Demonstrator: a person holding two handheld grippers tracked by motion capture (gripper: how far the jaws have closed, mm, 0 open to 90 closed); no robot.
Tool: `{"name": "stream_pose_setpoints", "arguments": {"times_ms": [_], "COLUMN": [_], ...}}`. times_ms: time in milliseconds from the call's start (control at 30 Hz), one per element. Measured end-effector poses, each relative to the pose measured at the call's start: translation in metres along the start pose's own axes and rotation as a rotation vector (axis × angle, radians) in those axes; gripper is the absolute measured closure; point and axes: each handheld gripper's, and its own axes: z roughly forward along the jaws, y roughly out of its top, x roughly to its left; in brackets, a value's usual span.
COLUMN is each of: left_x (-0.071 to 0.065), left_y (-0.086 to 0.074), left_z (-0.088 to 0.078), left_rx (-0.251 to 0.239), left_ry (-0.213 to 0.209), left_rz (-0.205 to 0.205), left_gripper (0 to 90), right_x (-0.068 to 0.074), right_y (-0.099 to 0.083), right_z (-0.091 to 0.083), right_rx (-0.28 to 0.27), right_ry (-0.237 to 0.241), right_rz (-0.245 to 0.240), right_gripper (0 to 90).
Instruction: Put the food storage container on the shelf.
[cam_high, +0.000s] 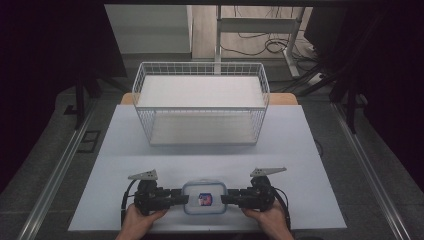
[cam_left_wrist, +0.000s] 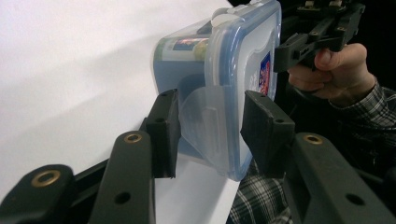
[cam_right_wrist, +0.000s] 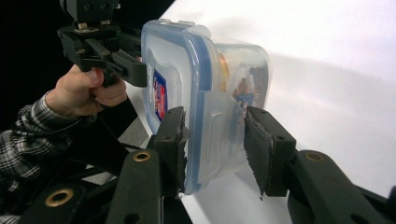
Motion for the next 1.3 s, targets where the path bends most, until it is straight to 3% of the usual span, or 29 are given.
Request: {"name": "stream_pose_setpoints", "arguments": {"times_ms": [167,367,867,1300], "left_x": [-0.003,-0.008,-0.009,-0.009], "left_y": [0.015,0.039,0.079,0.13], "left_z": [-0.008,-0.014,-0.022,-0.034], "left_rx": [-0.014,-0.022,-0.069,-0.087], "left_ry": [-0.002,0.027,0.054,0.079], "left_rz": [0.022,0.062,0.084,0.109], "left_gripper": [58.2,58.1,58.1,58.1], "right_x": [0.003,0.007,0.005,0.002], "right_y": [0.011,0.028,0.075,0.124], "right_z": [-0.004,-0.008,-0.018,-0.026], "right_rx": [-0.026,-0.064,-0.115,-0.149], "right_ry": [0.004,0.001,-0.006,0.006], "right_rz": [-0.036,-0.067,-0.097,-0.115], "right_gripper": [59.0,58.7,58.4,58.3]}}
